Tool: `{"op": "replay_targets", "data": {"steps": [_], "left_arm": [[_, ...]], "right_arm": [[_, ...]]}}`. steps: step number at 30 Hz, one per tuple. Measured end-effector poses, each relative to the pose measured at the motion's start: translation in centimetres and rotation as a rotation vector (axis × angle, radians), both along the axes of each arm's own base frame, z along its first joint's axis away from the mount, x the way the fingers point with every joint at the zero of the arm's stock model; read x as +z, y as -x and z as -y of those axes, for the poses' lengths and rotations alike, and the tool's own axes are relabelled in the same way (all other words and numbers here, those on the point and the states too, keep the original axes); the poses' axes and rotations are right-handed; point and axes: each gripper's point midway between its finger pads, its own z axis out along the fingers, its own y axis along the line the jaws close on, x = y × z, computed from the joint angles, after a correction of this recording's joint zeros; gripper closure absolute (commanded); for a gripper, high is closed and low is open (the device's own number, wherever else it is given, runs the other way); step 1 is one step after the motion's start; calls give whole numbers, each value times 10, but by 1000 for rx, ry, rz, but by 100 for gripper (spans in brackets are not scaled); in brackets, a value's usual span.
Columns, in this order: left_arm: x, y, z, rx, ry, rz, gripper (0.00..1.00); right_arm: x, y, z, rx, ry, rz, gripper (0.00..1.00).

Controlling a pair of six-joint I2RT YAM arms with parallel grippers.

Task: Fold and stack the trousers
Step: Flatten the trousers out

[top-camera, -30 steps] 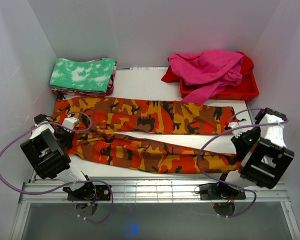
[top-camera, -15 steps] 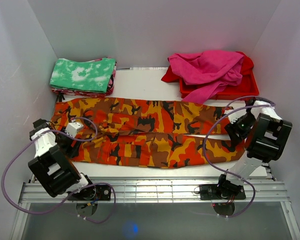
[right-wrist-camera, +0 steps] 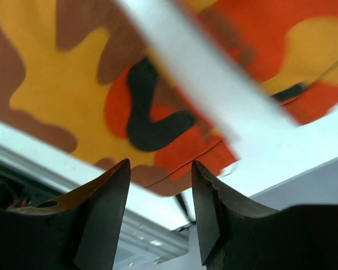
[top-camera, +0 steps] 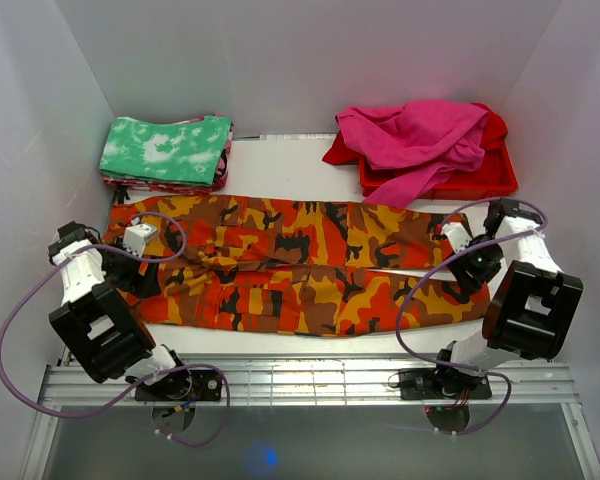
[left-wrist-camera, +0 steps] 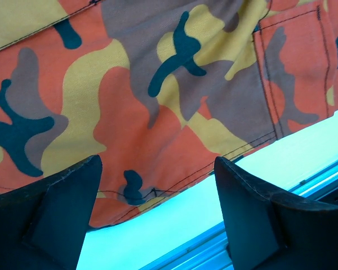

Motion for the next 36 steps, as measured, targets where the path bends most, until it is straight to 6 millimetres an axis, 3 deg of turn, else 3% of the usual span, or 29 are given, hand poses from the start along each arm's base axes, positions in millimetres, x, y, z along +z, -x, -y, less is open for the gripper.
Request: {"op": "replay_targets", "data": {"steps": [6,10,14,15,16,18,19,20,24,26,28,30,31,32,33,36], "left_arm": [[-4,5,21,-49,14,-12,8],[-8,8,35,-83,26,-29,8],[-8,6,39,-86,31,-33,8],[-8,6,40,-85,32,-34,8],[-8,5,41,-85,33,-34,8],[-8,5,41,-84,33,-37,8],[-7,5,41,-82,34,-37,8],[-7,5,41,-82,33,-35,8],[-5,3,40,-83,26,-30,9],[-5,1,39,-84,25,-32,10],[-3,-3,39,-82,28,-37,11],[-3,-9,37,-77,34,-41,11],[-3,-12,36,-76,38,-44,11],[-3,-14,37,-72,45,-48,11],[-4,-15,37,-69,50,-53,11],[-8,-15,38,-63,68,-72,11]], "right_arm": [[-11,68,17,52,27,-77,31],[-6,82,19,120,62,-8,20],[-26,90,10,210,82,37,23],[-35,90,7,233,85,26,26],[-41,90,5,249,83,18,36],[-52,82,1,293,91,8,58],[-53,76,3,307,111,7,81],[-53,68,3,324,125,20,92],[-34,46,-7,359,73,-33,92],[-9,15,-14,383,27,-38,92],[16,-35,-22,397,-4,7,92],[18,-58,-30,423,6,18,91],[10,-55,-34,438,3,-23,89],[-5,-39,-38,442,-21,-127,77],[-13,-32,-42,450,-33,-177,77],[-43,-13,-47,388,-96,-368,21]]}}
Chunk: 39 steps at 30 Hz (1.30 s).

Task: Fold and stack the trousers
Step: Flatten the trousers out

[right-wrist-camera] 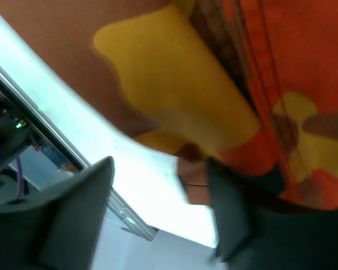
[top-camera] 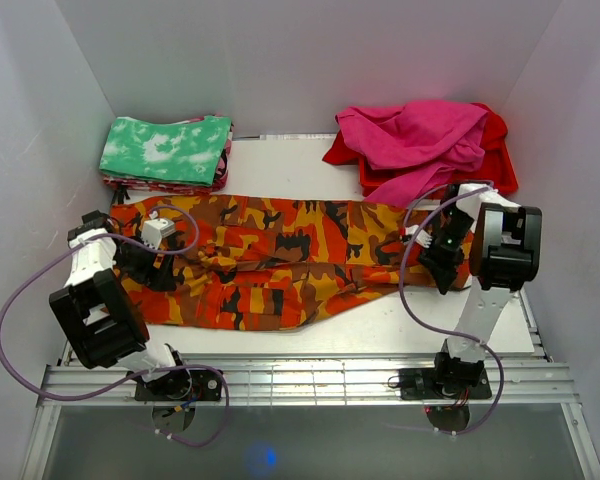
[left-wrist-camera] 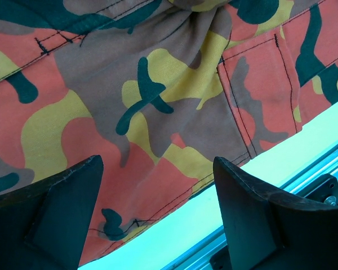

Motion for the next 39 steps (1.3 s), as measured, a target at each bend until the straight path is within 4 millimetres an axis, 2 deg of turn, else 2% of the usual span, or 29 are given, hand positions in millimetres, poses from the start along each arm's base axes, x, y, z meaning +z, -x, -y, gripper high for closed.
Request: {"op": "replay_targets", "data": {"steps": [1,3,6,9,10,11,12,15,16,17,22,27,28,30,33,37,39], "left_arm": [[-1,0,0,2,4,-5,11],[-2,0,1,3,6,-9,11],[-2,0,1,2,6,-8,11],[-2,0,2,1,7,-9,11],[-3,1,2,1,7,-10,10],[-3,1,2,1,8,-11,11],[-4,1,2,1,8,-11,11],[-5,1,3,3,9,-13,11],[-5,2,3,4,10,-13,11],[-6,1,3,7,9,-13,11],[-7,-4,-1,26,-1,6,11],[-14,-5,-5,53,-26,6,11],[-16,-5,-7,56,-35,2,11],[-22,-2,-10,61,-59,-8,11],[-33,5,-16,59,-100,-31,11],[-55,28,-17,40,-144,-88,11],[-54,29,-20,31,-172,-71,11]], "right_arm": [[3,5,-2,-31,-11,-56,4],[14,-1,-2,-75,-26,-39,5],[30,-28,5,-138,-43,113,3],[59,-42,14,-177,-38,283,2],[70,-44,16,-181,-34,342,17],[80,-45,17,-174,-31,402,28],[89,-43,15,-168,-33,444,45],[100,-31,7,-160,-43,500,67],[98,-28,5,-161,-44,495,77],[94,-26,3,-166,-46,482,81],[45,-14,-3,-237,-43,362,85],[-5,17,0,-287,10,274,87],[-12,25,2,-290,31,258,87],[-13,35,7,-285,60,272,88],[-17,58,32,-268,137,310,89],[-13,93,80,-274,275,310,91],[-12,109,91,-266,292,272,91]]}}
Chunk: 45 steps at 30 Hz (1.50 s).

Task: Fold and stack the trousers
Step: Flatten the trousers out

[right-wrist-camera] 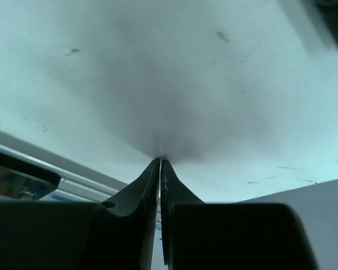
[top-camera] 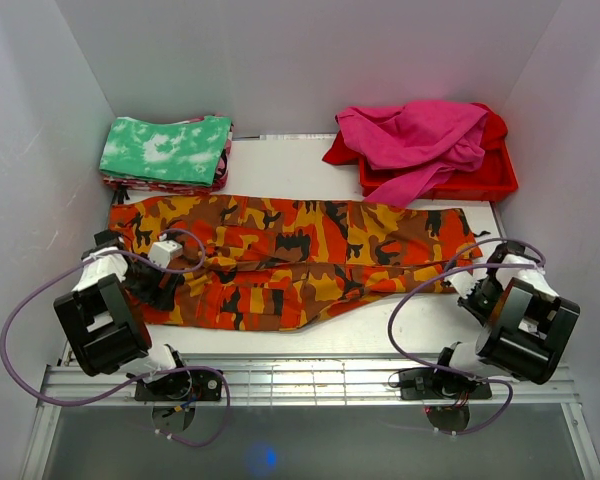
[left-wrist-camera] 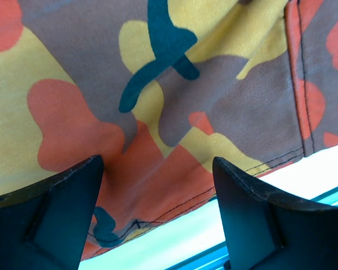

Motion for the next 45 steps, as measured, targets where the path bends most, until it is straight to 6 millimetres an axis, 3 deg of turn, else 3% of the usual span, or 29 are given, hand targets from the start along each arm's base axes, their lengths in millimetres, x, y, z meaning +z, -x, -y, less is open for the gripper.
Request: {"op": "replay_targets", "data": {"steps": [2,4,7,10,12,16,21,27,31,35,39,43,45], "left_arm": [[0,2,-1,-7,-12,1,11],[-1,3,-2,-11,-16,-2,11],[-1,2,-1,-13,-12,0,11],[1,1,1,-9,2,3,11],[4,0,2,-7,10,8,11],[8,-5,2,-3,15,21,11],[12,-10,1,7,19,32,11],[8,-9,0,16,16,18,11],[3,-9,-5,17,-7,10,11],[-2,-7,-9,16,-27,-8,11],[-3,-6,-10,4,-37,-10,11],[-2,-3,-11,-25,-54,-5,11],[2,2,-9,-42,-52,-10,10]], "right_arm": [[3,5,0,18,-20,-22,87],[15,-3,-6,28,-74,-10,85],[45,-49,-13,11,-153,120,84],[63,-89,-27,-37,-240,246,84],[63,-101,-42,-76,-304,278,84],[42,-108,-66,-142,-380,244,85],[4,-105,-71,-225,-387,180,88],[-4,-102,-66,-214,-338,239,89],[-4,-93,-49,-116,-244,312,89],[-2,-70,-14,-32,-87,310,90],[1,-38,9,10,19,197,88],[5,-9,5,15,-13,76,79],[20,-17,0,10,-61,73,74]]}}
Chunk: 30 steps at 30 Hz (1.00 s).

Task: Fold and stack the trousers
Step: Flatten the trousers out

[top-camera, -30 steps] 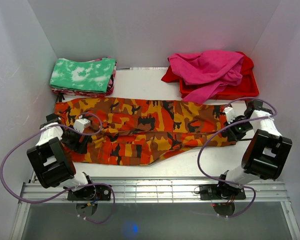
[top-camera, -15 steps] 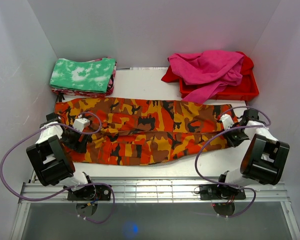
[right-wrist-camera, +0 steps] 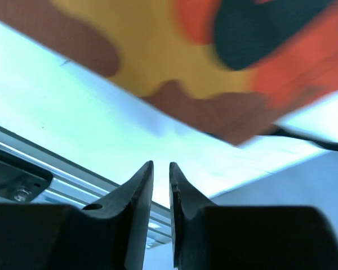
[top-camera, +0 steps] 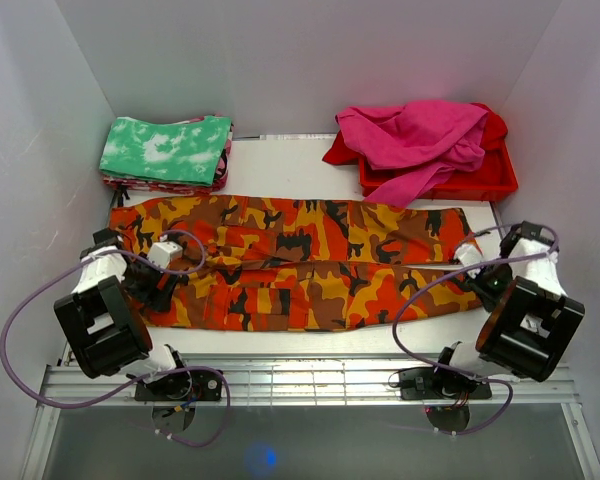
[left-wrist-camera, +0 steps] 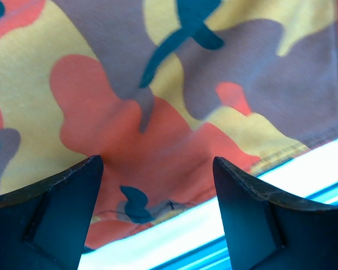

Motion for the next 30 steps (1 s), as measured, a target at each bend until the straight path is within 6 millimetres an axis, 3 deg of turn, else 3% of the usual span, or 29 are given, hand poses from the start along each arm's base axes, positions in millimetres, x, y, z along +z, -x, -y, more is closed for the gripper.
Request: {"op": "replay_targets", "data": {"steps": [4,6,8,11,15,21,25,30], "left_arm": [[10,3,6,-8,25,-1,10],[16,1,9,-9,46,6,9],[23,-4,13,-13,73,21,7],[36,-11,26,-38,120,51,5],[66,-33,77,-178,171,124,5],[118,-64,175,-398,273,217,6],[116,-65,215,-444,319,191,7],[99,-60,263,-520,317,149,8]], "right_arm": [[42,-62,1,-11,-88,112,58],[53,-83,-2,-17,-130,151,52],[52,-86,-8,-28,-166,151,48],[39,-67,-19,-62,-206,83,45],[29,-53,-26,-137,-233,40,43],[24,-72,-6,-297,-214,112,44],[12,-97,16,-397,-208,146,40],[-7,-111,24,-460,-216,154,36]]}}
